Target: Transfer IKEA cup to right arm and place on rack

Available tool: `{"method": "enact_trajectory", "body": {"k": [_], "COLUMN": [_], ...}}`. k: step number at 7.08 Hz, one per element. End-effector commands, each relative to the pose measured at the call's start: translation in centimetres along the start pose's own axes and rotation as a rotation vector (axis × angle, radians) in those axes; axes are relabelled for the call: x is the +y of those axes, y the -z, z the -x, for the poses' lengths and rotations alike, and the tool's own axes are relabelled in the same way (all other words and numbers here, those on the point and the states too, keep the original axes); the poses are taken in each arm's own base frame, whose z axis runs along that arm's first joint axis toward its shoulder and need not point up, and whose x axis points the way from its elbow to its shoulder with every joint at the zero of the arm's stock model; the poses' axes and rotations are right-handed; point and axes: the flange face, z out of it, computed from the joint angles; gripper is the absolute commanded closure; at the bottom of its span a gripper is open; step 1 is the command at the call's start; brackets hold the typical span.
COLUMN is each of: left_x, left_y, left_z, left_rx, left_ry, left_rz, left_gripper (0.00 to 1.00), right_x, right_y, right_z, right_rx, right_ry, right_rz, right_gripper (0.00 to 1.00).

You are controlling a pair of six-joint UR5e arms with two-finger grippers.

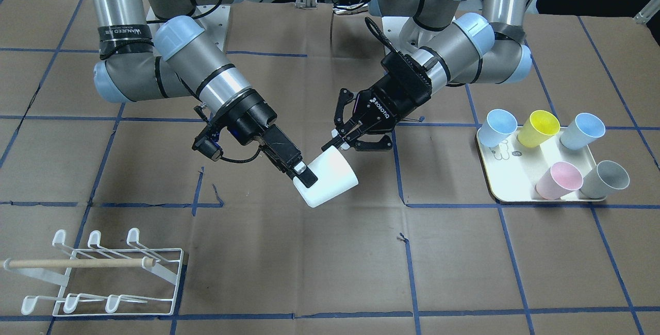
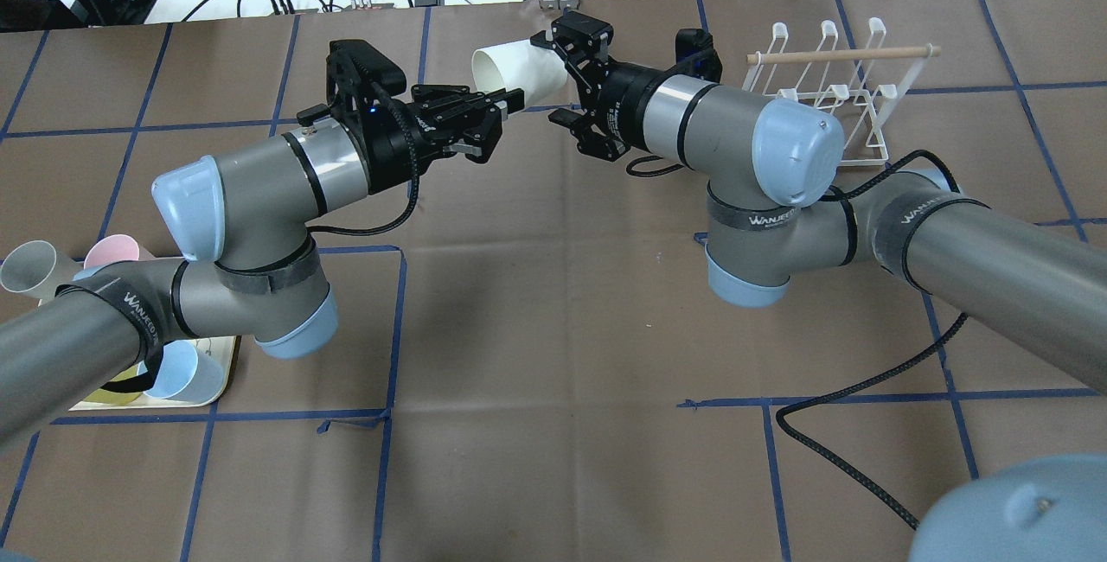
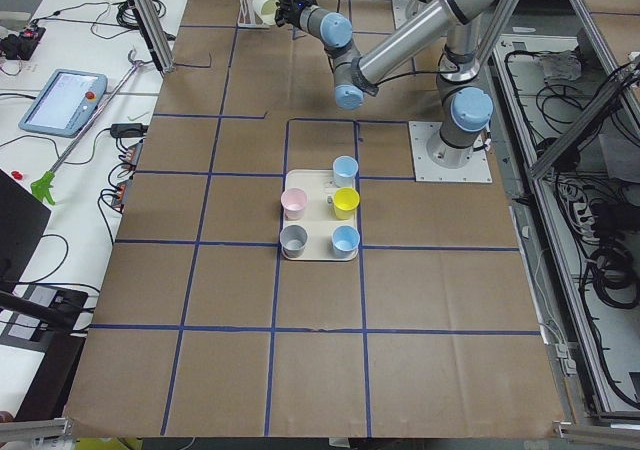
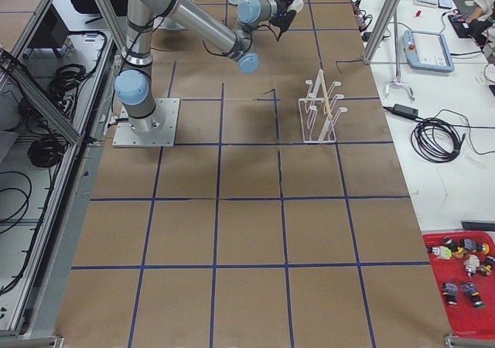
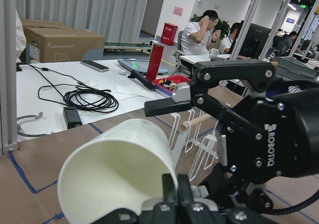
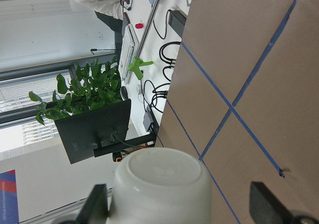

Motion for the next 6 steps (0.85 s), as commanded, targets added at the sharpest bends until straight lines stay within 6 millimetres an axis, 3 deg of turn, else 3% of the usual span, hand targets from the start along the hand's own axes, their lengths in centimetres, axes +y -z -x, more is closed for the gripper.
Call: {"method": "enact_trajectory", "body": {"k": [1, 3, 6], "left_x": [0.0, 0.0, -0.1], "left_y": [0.0, 0.0, 0.0], "left_z": [0.0, 0.0, -0.1], "left_rx": [0.001, 0.001, 0.000], "left_ry": [0.001, 0.001, 0.000], "left_rz": [0.000, 0.000, -0.002], "left_gripper": [0.97, 0.96, 0.96], "right_x": [0.4, 0.6, 0.6], "right_y": [-0.8, -0.9, -0.9], "right_z": [-0.2, 1.3, 1.5], "right_rx": [0.021, -0.004, -0.008], "right_ry": [-0.009, 0.010, 0.014], "right_rz": [0.013, 0.016, 0.013], "right_gripper": [0.00, 0.00, 0.01]}}
